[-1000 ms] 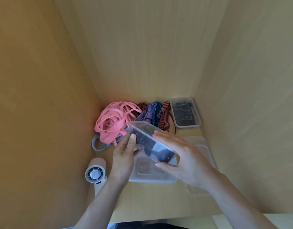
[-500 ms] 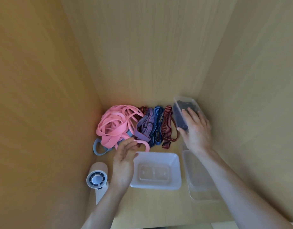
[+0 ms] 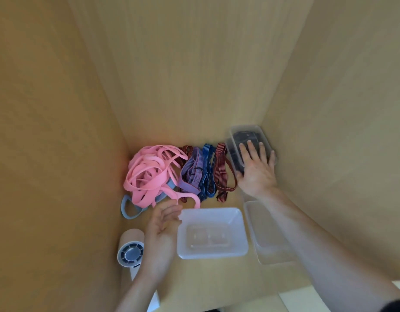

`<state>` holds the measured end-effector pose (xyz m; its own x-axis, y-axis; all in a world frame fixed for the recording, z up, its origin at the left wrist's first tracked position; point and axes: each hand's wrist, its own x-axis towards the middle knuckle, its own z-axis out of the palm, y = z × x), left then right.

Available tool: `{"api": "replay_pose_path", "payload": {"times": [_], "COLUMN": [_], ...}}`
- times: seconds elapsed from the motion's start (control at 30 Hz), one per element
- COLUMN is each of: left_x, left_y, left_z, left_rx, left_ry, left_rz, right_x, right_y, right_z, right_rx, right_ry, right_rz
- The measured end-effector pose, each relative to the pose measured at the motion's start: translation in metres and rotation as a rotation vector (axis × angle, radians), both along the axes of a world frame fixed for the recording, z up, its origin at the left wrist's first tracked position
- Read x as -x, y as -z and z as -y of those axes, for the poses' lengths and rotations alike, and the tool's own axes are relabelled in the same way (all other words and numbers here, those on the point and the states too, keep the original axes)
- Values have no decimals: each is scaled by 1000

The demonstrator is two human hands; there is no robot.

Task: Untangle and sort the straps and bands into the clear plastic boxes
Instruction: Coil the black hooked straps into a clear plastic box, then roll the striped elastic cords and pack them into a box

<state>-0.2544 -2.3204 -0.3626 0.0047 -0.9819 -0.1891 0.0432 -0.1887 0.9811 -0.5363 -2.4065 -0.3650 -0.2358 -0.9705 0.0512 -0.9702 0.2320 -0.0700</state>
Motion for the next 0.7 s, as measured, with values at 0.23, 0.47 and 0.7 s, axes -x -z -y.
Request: {"api": "replay_pose_path", "payload": {"times": [0.23,0.47,0.7], "left_x": [6,11,9], "left_y": [-1,-7,-15], "left_z": [3,2,2], "left_rx": [7,34,62], "left_ry": [27,103,134], "left_rz": [-20,-5,-41], "right_x": [-17,11,14], "right_y": [-7,-16,-15], "right_z": [-47,-33,-27], "right_rx": [229,-1,-68], "right_ry": [-14,73,156], "right_rz": [31,91,67]}}
